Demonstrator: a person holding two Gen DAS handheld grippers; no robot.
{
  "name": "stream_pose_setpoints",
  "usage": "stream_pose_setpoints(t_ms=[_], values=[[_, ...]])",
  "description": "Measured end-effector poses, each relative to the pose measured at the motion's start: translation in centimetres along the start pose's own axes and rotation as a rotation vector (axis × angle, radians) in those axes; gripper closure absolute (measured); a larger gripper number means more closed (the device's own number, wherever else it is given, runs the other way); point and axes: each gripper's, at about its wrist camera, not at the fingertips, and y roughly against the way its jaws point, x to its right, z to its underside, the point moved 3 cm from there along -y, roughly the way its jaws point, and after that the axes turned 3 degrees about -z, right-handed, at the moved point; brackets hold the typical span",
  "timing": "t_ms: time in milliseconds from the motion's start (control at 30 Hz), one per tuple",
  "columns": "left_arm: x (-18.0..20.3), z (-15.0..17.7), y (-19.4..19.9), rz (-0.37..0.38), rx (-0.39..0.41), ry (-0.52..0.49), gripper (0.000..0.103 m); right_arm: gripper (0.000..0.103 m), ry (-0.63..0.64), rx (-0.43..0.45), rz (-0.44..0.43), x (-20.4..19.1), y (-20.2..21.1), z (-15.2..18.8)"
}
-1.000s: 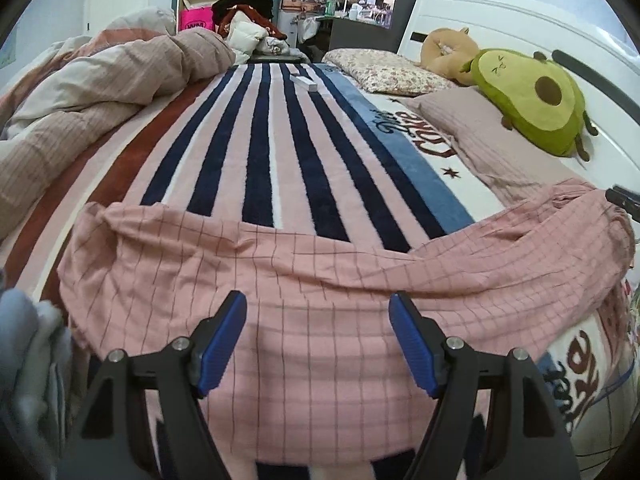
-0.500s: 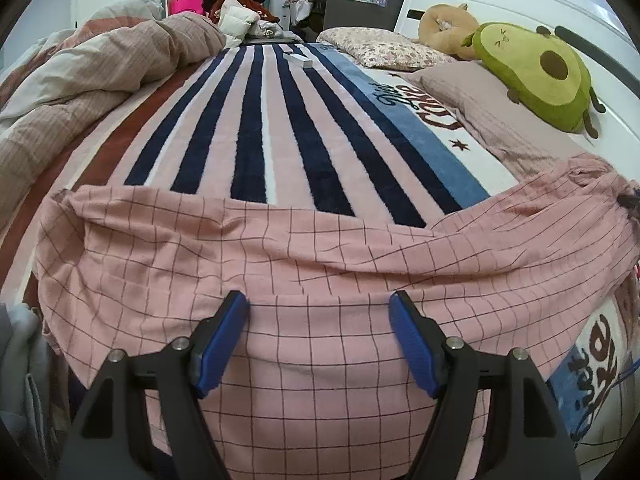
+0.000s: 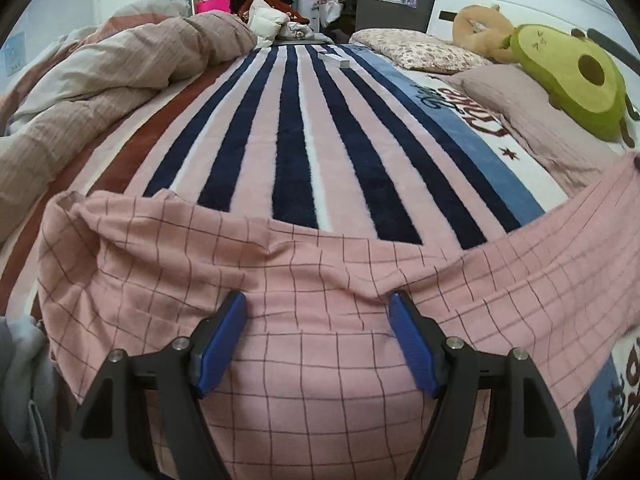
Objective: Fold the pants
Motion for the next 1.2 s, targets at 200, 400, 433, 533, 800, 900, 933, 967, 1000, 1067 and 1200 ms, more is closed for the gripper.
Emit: stream_pose_setpoints(t_ms=[200,400,433,533,800,900,933,967,1000,1067,1200], values=[[-0.2,-0.5,3.6,0.027,0.067,0.003,0.033,0.035,-0.102,0.028,-0.032,1.7,2.7,0.5],[-0.1,0.2,7.9,0.068,0.108,0.027,0.031,0.018,-0.336,0.044,-0.041,6.2,8.0,5.8],[0.0,0.4,8.4,0.08,0.11,0.034,0.031,0.017,-0.373,0.04,-0.042,6.8,8.4,6.7],[0.2,1.0,9.6,0.113,0.115,0.058,0.031,0.017,-0.48,0.029,-0.078,8.4,8.5,10.2],[0.9,2.0,10.6,0.15,0.101,0.099,0.031,0.043,-0.494,0.015,-0.099,6.4,5.8,12.5],[0.7,2.0,10.9,0.139,0.109,0.1,0.031,0.081,-0.462,0.017,-0.107,5.4,6.0,11.7],[0.6,2.0,11.0,0.137,0.112,0.105,0.031,0.082,-0.453,0.019,-0.089,5.1,6.1,11.5],[0.5,2.0,11.2,0.136,0.114,0.11,0.031,0.082,-0.444,0.022,-0.084,4.8,6.3,11.2],[0.4,2.0,11.3,0.136,0.116,0.114,0.031,0.083,-0.442,0.034,-0.095,4.6,6.7,10.7],[0.2,2.1,11.7,0.134,0.121,0.117,0.031,0.083,-0.454,0.06,-0.125,4.1,7.5,9.9],[-0.3,2.2,12.7,0.118,0.138,0.117,0.031,0.083,-0.436,0.13,-0.154,2.3,9.6,7.7]])
